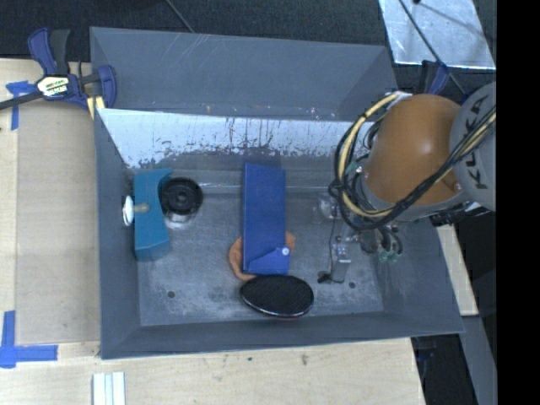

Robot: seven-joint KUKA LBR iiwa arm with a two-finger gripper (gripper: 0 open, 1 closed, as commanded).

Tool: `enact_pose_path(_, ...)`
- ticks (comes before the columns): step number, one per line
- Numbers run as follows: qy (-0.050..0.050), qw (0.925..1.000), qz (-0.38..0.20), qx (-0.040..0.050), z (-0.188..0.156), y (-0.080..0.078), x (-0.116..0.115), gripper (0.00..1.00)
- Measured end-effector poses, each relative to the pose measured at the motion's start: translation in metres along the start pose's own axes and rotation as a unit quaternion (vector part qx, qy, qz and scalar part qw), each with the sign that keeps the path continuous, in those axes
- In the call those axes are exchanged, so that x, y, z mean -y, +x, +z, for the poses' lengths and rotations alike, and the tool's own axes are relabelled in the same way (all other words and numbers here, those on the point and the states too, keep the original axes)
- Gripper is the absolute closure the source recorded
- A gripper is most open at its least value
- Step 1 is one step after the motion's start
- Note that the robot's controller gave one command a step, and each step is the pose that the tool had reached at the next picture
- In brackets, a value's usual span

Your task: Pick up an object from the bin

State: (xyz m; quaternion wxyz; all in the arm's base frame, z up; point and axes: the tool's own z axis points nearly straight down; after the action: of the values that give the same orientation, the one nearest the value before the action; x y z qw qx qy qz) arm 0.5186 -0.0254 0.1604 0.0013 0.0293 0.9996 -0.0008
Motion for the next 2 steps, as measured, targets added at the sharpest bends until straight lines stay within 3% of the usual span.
enact_pose_path(1,-0.003,0.9999,0.013,0.0036,0.049,-0.011,-0.001,0.0)
enact_pose_path(2,0.002,0.9994,0.033,-0.0031,0.078,0.004,0.001,0.0)
